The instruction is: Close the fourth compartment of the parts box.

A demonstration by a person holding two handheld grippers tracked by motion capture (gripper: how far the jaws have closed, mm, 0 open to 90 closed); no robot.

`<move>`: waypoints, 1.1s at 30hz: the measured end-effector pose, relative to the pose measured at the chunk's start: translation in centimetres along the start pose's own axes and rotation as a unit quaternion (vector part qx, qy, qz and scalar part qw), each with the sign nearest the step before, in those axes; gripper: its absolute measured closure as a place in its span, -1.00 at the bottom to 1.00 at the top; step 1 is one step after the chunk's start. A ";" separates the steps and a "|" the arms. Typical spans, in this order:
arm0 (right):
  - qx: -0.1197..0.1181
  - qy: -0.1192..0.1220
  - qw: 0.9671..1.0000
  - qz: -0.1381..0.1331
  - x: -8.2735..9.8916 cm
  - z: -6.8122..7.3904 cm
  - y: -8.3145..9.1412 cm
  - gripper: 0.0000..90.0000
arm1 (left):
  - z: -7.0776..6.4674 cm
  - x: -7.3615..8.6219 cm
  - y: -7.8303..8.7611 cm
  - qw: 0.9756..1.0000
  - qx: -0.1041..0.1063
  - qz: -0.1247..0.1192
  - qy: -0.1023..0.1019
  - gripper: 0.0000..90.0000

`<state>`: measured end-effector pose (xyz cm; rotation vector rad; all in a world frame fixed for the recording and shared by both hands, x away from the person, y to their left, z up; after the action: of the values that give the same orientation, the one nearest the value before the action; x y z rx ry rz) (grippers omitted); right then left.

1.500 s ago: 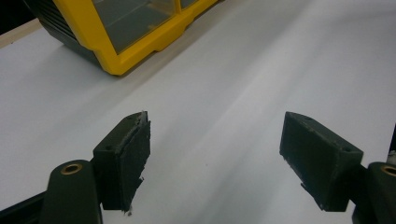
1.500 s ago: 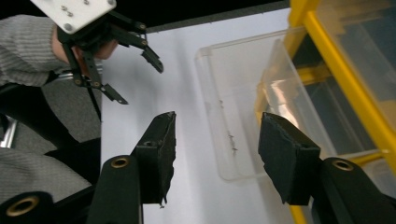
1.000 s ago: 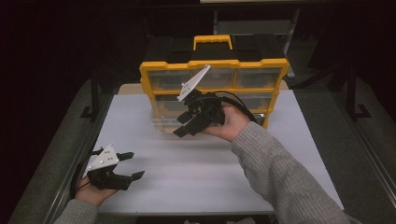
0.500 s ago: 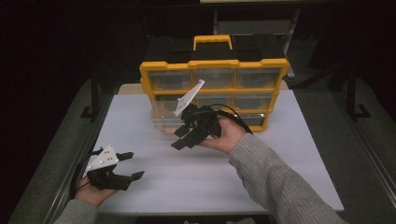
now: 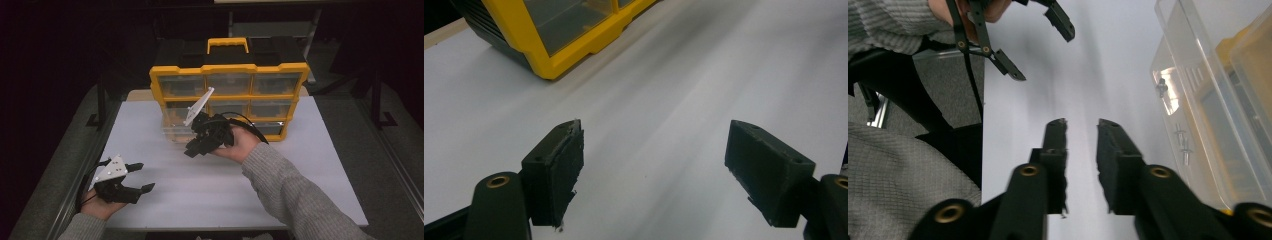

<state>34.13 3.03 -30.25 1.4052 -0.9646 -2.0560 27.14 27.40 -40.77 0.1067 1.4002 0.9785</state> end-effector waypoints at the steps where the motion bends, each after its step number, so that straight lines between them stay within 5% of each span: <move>1: 0.000 -0.002 1.000 0.002 0.0 -0.1 -0.2 0.72 | 0.0 0.0 0.0 1.000 0.000 0.001 -0.002 -0.49; 9: 0.006 0.000 1.000 0.009 -0.7 -0.4 -0.8 0.98 | 0.0 0.1 0.2 1.000 -0.005 0.000 0.006 -0.52; 33: 0.037 -0.007 0.999 0.018 -2.2 -1.9 -1.0 0.98 | -0.2 0.1 0.2 1.000 -0.008 0.002 0.010 -0.54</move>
<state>36.74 4.71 -30.14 1.4019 -1.0746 -2.0242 26.87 27.51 -40.71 0.0876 1.4095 0.9958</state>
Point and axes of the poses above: each handheld gripper's, and its own axes: y roughly backward along the jaws, x roughly out of its underside, z roughly to its left, the point moved 4 cm from there along -y, roughly forward along the jaws, and after that the axes turned 12 degrees about -y, right-handed, at the moved point
